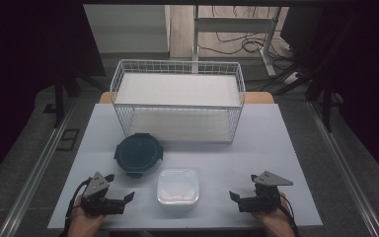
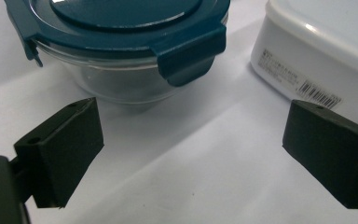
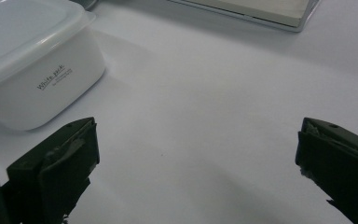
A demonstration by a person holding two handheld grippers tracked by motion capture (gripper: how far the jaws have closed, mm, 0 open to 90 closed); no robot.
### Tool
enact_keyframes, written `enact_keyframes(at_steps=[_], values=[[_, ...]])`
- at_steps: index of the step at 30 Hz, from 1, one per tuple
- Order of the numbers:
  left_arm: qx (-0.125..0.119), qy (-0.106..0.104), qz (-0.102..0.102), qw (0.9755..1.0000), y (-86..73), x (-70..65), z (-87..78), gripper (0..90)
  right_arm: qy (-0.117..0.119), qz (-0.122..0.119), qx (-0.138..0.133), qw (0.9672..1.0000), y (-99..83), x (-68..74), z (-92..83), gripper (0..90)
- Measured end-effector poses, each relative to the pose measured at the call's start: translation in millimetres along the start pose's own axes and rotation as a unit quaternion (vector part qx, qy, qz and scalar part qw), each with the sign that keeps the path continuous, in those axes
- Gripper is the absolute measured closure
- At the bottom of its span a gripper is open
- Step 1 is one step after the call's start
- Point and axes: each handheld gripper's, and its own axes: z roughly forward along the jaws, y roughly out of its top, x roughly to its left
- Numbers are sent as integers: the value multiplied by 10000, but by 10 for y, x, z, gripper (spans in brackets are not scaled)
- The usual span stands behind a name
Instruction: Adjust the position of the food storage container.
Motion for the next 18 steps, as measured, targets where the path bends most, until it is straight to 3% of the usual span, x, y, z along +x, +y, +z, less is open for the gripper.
enact_keyframes(at_steps=[5,10,12,18], values=[[31,-39,-62,10000,4,2,-6,21,-29,-45,-38,10000,33,24,-24,0],[92,-69,152,9998,15,-57,2,5,-113,-48,-30,9999,54,24,-29,17],[41,-171,129,9998,24,-62,-6,4,-105,-44,-42,9999,61,27,-45,36],[33,-59,94,9999,32,-56,-20,37,-149,-84,-78,9998,78,38,-71,104]])
